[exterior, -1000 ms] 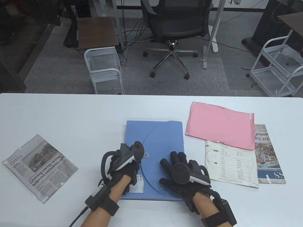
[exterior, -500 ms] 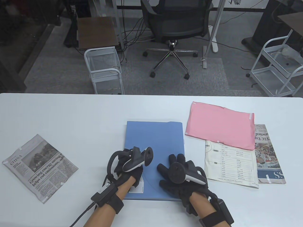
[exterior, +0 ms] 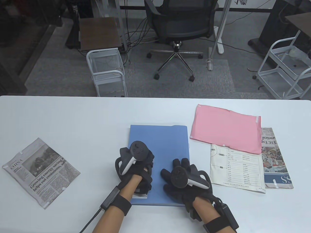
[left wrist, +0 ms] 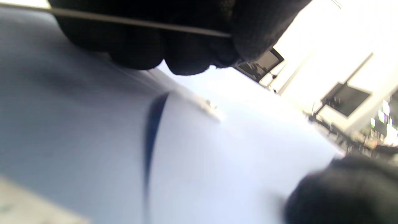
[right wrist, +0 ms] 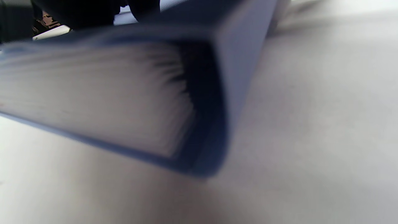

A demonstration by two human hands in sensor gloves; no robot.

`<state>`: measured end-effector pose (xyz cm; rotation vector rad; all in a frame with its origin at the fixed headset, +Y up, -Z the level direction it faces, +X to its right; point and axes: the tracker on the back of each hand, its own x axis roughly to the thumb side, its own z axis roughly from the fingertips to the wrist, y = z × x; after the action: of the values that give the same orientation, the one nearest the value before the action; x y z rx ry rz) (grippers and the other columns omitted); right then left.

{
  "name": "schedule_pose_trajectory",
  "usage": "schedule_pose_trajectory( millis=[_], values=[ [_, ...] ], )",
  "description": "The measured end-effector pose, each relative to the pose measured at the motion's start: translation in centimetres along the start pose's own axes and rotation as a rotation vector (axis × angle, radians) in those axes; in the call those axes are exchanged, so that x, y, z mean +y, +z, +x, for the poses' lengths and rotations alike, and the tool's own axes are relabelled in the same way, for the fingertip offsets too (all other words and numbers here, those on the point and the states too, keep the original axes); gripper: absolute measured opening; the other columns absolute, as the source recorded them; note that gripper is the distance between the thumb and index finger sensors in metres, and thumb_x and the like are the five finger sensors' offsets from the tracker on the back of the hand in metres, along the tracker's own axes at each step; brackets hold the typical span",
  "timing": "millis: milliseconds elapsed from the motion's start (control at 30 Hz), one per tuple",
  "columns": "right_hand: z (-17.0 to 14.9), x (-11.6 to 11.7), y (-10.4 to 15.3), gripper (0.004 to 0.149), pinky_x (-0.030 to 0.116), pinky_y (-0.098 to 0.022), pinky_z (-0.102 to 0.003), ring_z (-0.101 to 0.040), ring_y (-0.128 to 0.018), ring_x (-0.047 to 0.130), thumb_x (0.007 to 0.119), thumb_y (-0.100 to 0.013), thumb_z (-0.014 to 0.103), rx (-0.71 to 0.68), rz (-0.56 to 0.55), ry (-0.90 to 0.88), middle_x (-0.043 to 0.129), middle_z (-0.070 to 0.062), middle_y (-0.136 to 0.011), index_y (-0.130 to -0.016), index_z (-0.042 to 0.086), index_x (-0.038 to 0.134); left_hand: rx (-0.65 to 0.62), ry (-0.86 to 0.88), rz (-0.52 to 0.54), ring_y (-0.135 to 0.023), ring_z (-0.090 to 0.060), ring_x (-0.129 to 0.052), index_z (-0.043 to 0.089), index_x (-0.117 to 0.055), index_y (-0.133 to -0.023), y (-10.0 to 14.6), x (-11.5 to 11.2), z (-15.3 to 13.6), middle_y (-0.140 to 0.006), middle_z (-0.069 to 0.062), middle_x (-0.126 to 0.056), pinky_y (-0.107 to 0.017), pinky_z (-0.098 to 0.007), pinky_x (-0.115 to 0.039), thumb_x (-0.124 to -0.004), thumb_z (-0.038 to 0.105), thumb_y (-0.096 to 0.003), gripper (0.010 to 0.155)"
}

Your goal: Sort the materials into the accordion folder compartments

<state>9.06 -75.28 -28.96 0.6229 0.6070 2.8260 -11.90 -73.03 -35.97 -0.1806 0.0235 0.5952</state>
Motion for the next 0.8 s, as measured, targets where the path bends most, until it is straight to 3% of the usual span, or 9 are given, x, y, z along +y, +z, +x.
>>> schedule_pose_trajectory(
  millis=[100, 233, 300, 467, 533, 700, 800],
  values=[
    [-0.1, 0.0, 0.0, 0.057, 0.04, -0.069, -0.079, -0.059, -0.103, 0.009, 0.064, -0.062, 0.056, 0.0, 0.002, -0.014, 0.014, -0.025, -0.121, -0.113, 0.037, 0.045, 0.032, 0.097, 0.005, -0.088, -0.047, -0.073, 0.014, -0.078, -0.095, 0.2, 1.1, -1.3, -0.1, -0.016, -0.077, -0.064, -0.064, -0.064, -0.071, 0.033, -0.0598, 0.04],
    [-0.1, 0.0, 0.0, 0.058, 0.04, -0.068, -0.079, -0.059, -0.103, 0.009, 0.064, -0.062, 0.056, -0.001, 0.004, -0.02, 0.014, -0.025, -0.121, -0.113, 0.037, 0.045, 0.058, -0.017, 0.051, -0.093, -0.052, -0.066, 0.015, -0.078, -0.095, 1.2, 3.0, -2.2, -0.109, -0.021, -0.067, -0.064, -0.065, -0.062, -0.071, 0.034, -0.0601, 0.041],
    [-0.1, 0.0, 0.0, 0.058, 0.04, -0.068, -0.079, -0.059, -0.103, 0.009, 0.064, -0.062, 0.056, -0.002, 0.003, -0.023, 0.015, -0.025, -0.121, -0.113, 0.037, 0.045, 0.096, -0.132, -0.016, -0.097, -0.055, -0.061, 0.016, -0.077, -0.096, 1.5, 3.3, -2.3, -0.114, -0.025, -0.06, -0.065, -0.065, -0.06, -0.072, 0.035, -0.0607, 0.041],
    [-0.3, -0.2, 0.0, 0.058, 0.036, -0.068, -0.081, -0.059, -0.103, 0.01, 0.065, -0.062, 0.056, -0.001, 0.002, -0.044, 0.015, -0.025, -0.121, -0.113, 0.037, 0.045, 0.168, -0.358, -0.183, -0.098, -0.057, -0.06, 0.019, -0.07, -0.1, 1.7, 1.5, -3.6, -0.118, -0.029, -0.054, -0.066, -0.065, -0.061, -0.079, 0.039, -0.0591, 0.046],
    [0.0, -0.4, 0.1, 0.063, 0.029, -0.065, -0.084, -0.06, -0.103, 0.008, 0.064, -0.062, 0.059, 0.005, 0.025, -0.022, 0.013, -0.026, -0.121, -0.115, 0.035, 0.041, 0.155, -0.352, -0.121, -0.097, -0.055, -0.06, 0.021, -0.068, -0.099, 2.1, 1.4, -3.7, -0.118, -0.028, -0.052, -0.066, -0.064, -0.06, -0.082, 0.041, -0.0574, 0.048],
    [2.7, -0.2, 0.5, 0.084, 0.019, -0.062, -0.085, -0.062, -0.102, 0.007, 0.056, -0.058, 0.07, -0.025, 0.047, 0.057, 0.006, -0.032, -0.119, -0.119, 0.022, 0.023, 0.151, -0.316, -0.127, -0.097, -0.054, -0.057, 0.022, -0.07, -0.098, 2.0, 1.4, -4.1, -0.118, -0.017, -0.057, -0.067, -0.065, -0.058, -0.084, 0.04, -0.0572, 0.047],
    [5.3, 0.5, 0.2, 0.081, 0.025, -0.064, -0.084, -0.062, -0.103, 0.011, 0.062, -0.06, 0.062, -0.092, -0.013, 0.098, 0.008, -0.03, -0.119, -0.116, 0.024, 0.017, 0.144, -0.316, -0.132, -0.096, -0.054, -0.058, 0.023, -0.071, -0.096, 1.8, 1.6, -4.2, -0.117, -0.015, -0.058, -0.067, -0.065, -0.058, -0.085, 0.04, -0.0564, 0.046]
  ],
)
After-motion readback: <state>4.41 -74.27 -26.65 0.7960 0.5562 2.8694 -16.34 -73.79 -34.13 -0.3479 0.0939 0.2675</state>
